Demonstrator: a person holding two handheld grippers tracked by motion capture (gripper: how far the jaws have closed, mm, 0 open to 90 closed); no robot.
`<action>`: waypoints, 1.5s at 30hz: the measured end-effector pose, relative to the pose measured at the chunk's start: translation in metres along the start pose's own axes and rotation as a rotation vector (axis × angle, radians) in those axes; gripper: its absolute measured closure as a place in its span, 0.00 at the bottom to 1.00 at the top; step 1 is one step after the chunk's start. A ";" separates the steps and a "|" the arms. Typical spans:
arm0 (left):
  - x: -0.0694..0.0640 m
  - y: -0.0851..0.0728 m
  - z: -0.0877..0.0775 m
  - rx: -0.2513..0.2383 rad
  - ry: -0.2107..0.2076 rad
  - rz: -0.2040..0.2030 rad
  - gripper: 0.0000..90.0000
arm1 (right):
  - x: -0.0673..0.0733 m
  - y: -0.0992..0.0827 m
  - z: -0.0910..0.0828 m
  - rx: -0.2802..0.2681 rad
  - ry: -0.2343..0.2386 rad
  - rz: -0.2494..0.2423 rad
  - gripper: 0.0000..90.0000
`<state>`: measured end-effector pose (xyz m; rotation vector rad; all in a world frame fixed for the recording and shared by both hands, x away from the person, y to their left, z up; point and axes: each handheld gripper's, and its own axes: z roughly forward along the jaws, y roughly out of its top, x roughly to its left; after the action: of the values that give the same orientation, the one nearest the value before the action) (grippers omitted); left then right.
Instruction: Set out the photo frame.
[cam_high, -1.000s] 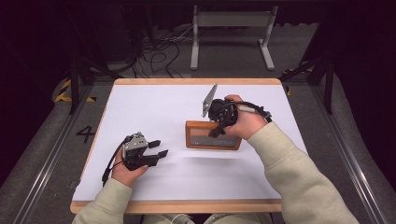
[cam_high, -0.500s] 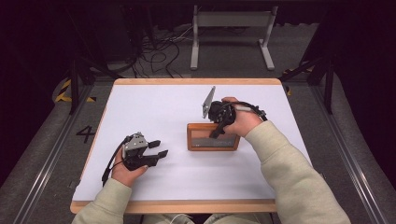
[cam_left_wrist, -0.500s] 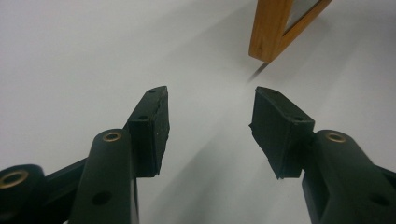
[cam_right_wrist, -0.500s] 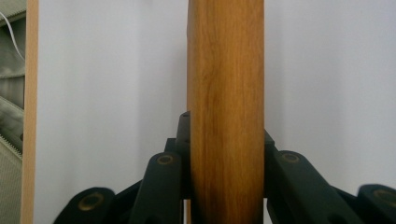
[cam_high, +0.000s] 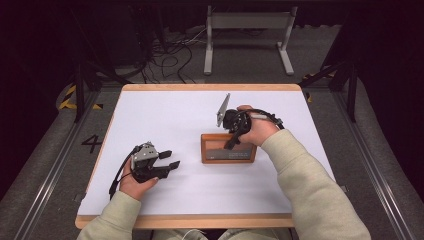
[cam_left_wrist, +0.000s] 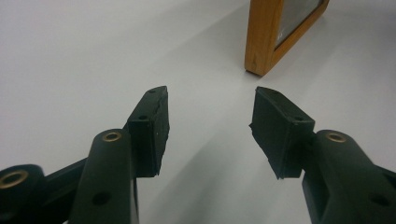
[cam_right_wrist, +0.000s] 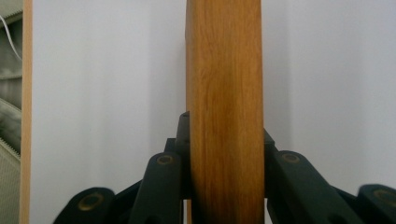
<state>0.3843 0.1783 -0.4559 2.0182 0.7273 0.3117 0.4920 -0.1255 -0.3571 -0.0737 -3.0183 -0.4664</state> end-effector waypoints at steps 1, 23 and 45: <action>0.000 0.000 0.000 0.000 0.000 0.000 0.52 | -0.001 0.000 0.001 -0.007 0.000 0.007 0.81; 0.000 0.000 0.000 0.000 -0.002 -0.001 0.51 | -0.010 -0.009 -0.002 -0.123 -0.202 0.130 0.37; -0.002 -0.003 -0.012 0.022 -0.003 -0.029 0.38 | 0.033 -0.050 -0.058 -0.335 -0.348 0.204 0.27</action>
<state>0.3756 0.1861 -0.4522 2.0264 0.7607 0.2851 0.4607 -0.1899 -0.3143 -0.5302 -3.1713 -1.0270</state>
